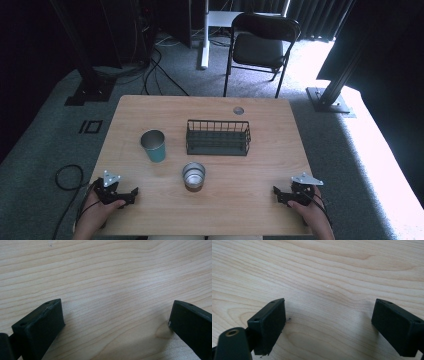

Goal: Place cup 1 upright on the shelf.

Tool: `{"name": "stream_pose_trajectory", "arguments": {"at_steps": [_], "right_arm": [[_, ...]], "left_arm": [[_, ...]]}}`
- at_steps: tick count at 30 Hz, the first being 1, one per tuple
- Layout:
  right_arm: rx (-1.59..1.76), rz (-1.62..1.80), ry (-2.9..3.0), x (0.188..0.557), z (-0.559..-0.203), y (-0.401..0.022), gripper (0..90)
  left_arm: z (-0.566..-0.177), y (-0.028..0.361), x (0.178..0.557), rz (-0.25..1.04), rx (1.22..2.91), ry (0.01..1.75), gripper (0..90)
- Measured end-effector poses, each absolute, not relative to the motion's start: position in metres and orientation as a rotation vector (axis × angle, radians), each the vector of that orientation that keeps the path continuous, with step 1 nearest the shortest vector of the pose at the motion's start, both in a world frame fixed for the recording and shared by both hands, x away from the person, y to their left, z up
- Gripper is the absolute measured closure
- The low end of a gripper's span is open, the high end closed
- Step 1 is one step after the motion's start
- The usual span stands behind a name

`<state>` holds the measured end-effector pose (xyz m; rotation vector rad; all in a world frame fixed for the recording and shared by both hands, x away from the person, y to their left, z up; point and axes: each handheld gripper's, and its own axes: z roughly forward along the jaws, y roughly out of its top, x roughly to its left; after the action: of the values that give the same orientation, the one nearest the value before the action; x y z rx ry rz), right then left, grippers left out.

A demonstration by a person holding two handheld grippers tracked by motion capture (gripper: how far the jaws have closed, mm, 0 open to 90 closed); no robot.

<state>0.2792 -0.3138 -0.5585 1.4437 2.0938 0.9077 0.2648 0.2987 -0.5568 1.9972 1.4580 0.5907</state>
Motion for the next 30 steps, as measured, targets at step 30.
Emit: {"name": "stream_pose_trajectory", "arguments": {"at_steps": [30], "right_arm": [[1.393,0.985,2.123,0.284,-0.544,-0.292,12.2]], "left_arm": [[-0.557,0.299,0.265,0.591,1.995,1.459,0.4]]}}
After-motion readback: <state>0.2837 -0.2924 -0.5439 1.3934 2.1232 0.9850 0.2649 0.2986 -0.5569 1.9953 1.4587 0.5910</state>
